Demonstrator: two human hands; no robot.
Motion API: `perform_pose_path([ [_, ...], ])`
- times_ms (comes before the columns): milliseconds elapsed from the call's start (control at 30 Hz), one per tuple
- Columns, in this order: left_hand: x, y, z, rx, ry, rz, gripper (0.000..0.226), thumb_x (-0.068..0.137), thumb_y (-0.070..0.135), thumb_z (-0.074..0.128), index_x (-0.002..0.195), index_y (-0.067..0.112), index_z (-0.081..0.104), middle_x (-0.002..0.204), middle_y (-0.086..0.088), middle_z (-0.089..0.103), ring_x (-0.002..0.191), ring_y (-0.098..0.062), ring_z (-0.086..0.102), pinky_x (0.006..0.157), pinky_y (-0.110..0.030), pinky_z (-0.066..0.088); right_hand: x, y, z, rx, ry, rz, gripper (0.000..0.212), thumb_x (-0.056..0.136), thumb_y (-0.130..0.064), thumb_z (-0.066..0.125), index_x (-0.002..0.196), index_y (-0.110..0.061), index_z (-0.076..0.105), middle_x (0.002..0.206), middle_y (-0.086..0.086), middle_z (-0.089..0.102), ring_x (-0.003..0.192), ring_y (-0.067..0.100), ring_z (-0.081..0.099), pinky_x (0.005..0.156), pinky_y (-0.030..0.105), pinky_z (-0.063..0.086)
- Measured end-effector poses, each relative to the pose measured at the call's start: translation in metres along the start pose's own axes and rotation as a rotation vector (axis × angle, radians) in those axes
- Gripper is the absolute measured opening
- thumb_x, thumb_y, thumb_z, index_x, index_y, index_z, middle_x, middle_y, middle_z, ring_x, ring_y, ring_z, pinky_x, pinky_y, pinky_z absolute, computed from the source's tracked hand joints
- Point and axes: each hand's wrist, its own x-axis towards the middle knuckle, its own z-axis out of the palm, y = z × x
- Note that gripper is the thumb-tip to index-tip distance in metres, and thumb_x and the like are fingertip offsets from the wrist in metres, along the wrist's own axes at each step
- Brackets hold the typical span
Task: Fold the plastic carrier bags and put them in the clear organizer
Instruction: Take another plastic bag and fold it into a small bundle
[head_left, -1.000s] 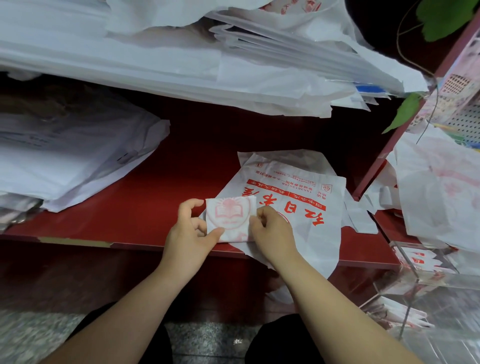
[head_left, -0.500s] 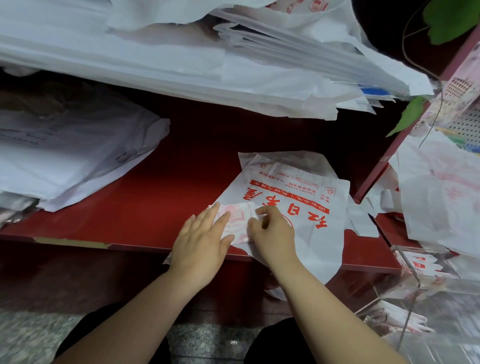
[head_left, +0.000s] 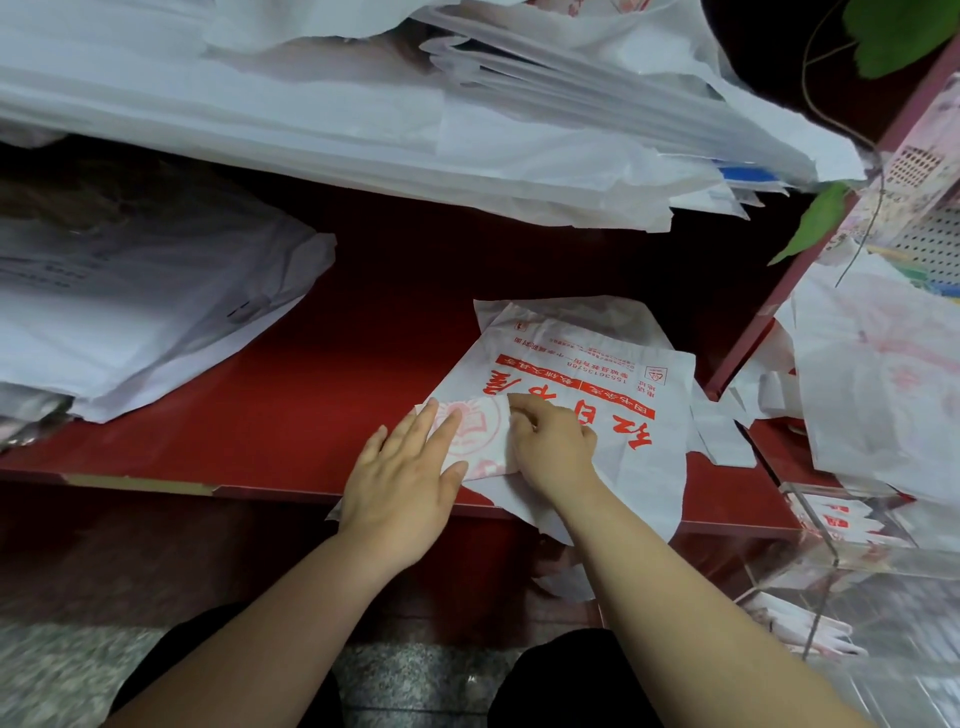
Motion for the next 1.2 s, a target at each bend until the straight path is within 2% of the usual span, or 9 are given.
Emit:
perform_pose_path([
  [167, 0.002, 0.001, 0.0, 0.074, -0.016, -0.011, 0.081, 0.073, 0.051, -0.015, 0.148, 0.029, 0.005, 0.157, 0.005, -0.002, 0.143, -0.014, -0.011, 0.113, -0.033, -0.008, 0.007, 0.002, 0.0, -0.08, 0.016, 0.02, 0.037, 0.099, -0.028, 0.031, 0.122, -0.017, 0.057, 0.136, 0.007, 0.046, 0.124, 0.028, 0.033, 0.1, 0.033, 0.022],
  [267, 0.003, 0.002, 0.001, 0.074, -0.037, -0.004, 0.088, 0.067, 0.05, -0.021, 0.149, 0.027, 0.004, 0.157, 0.005, -0.001, 0.142, -0.013, -0.011, 0.113, -0.033, -0.009, -0.002, 0.012, 0.004, -0.074, 0.18, -0.284, 0.046, 0.094, -0.031, 0.031, 0.128, -0.009, 0.052, 0.142, 0.011, 0.041, 0.131, 0.027, 0.035, 0.107, 0.029, 0.019],
  [367, 0.005, 0.001, -0.001, 0.086, -0.067, -0.018, 0.064, 0.09, 0.049, -0.004, 0.149, 0.023, 0.0, 0.157, 0.003, -0.006, 0.142, -0.012, -0.012, 0.113, -0.032, -0.01, -0.013, 0.015, 0.007, -0.214, -0.053, -0.608, 0.068, 0.083, -0.041, 0.016, 0.136, -0.007, 0.042, 0.148, 0.012, 0.031, 0.138, 0.025, 0.027, 0.109, 0.028, 0.004],
  [500, 0.007, 0.001, -0.005, 0.076, -0.13, -0.037, 0.056, 0.1, 0.039, 0.017, 0.148, 0.019, -0.005, 0.156, 0.0, -0.011, 0.142, -0.013, -0.014, 0.113, -0.034, -0.01, -0.012, 0.016, 0.012, -0.388, -0.238, -0.59, 0.089, 0.072, -0.057, -0.006, 0.146, -0.016, 0.019, 0.155, 0.0, 0.01, 0.143, 0.011, 0.006, 0.103, 0.017, -0.015],
  [700, 0.019, -0.014, -0.015, 0.06, -0.236, -0.024, 0.069, 0.096, 0.052, 0.023, 0.148, 0.018, -0.006, 0.156, 0.0, -0.012, 0.142, -0.013, -0.013, 0.113, -0.033, -0.011, -0.008, 0.007, -0.007, -0.438, -0.294, -0.568, 0.053, 0.095, -0.033, 0.043, 0.141, -0.01, 0.033, 0.15, 0.007, 0.028, 0.138, 0.017, 0.024, 0.112, 0.025, 0.008],
  [800, 0.021, -0.02, -0.017, 0.057, -0.26, 0.003, 0.073, 0.094, 0.056, 0.026, 0.148, 0.018, -0.005, 0.156, 0.0, -0.011, 0.142, -0.012, -0.014, 0.112, -0.036, -0.013, -0.004, -0.003, -0.013, -0.518, -0.256, -0.612, 0.039, 0.086, -0.027, 0.043, 0.118, -0.006, 0.053, 0.12, 0.008, 0.056, 0.109, 0.026, 0.051, 0.088, 0.029, 0.035],
  [867, 0.02, -0.02, -0.017, 0.061, -0.257, 0.013, 0.078, 0.091, 0.063, 0.026, 0.149, 0.019, -0.003, 0.156, 0.001, -0.01, 0.142, -0.011, -0.013, 0.112, -0.037, -0.014, -0.001, -0.009, -0.016, -0.594, -0.251, -0.635, 0.033, 0.086, -0.019, 0.047, 0.117, -0.009, 0.051, 0.113, 0.006, 0.057, 0.102, 0.025, 0.053, 0.07, 0.027, 0.034],
  [1067, 0.022, -0.022, -0.024, 0.013, -0.184, 0.045, 0.12, 0.04, 0.081, 0.007, 0.148, 0.029, 0.007, 0.156, 0.005, 0.002, 0.142, -0.01, -0.009, 0.11, -0.039, -0.017, 0.007, -0.008, -0.009, -0.596, -0.178, -0.596, 0.029, 0.093, -0.015, 0.041, 0.119, -0.013, 0.053, 0.115, 0.006, 0.059, 0.103, 0.027, 0.056, 0.076, 0.033, 0.042],
  [1200, 0.022, -0.027, -0.022, -0.165, 0.01, 0.11, 0.109, 0.046, 0.076, 0.008, 0.144, 0.032, 0.027, 0.154, 0.008, 0.014, 0.142, -0.007, 0.0, 0.106, -0.028, -0.02, 0.005, 0.0, -0.015, -0.243, -0.167, -0.482, 0.033, 0.092, -0.008, 0.041, 0.12, -0.01, 0.058, 0.121, 0.01, 0.06, 0.108, 0.028, 0.053, 0.085, 0.032, 0.042],
])
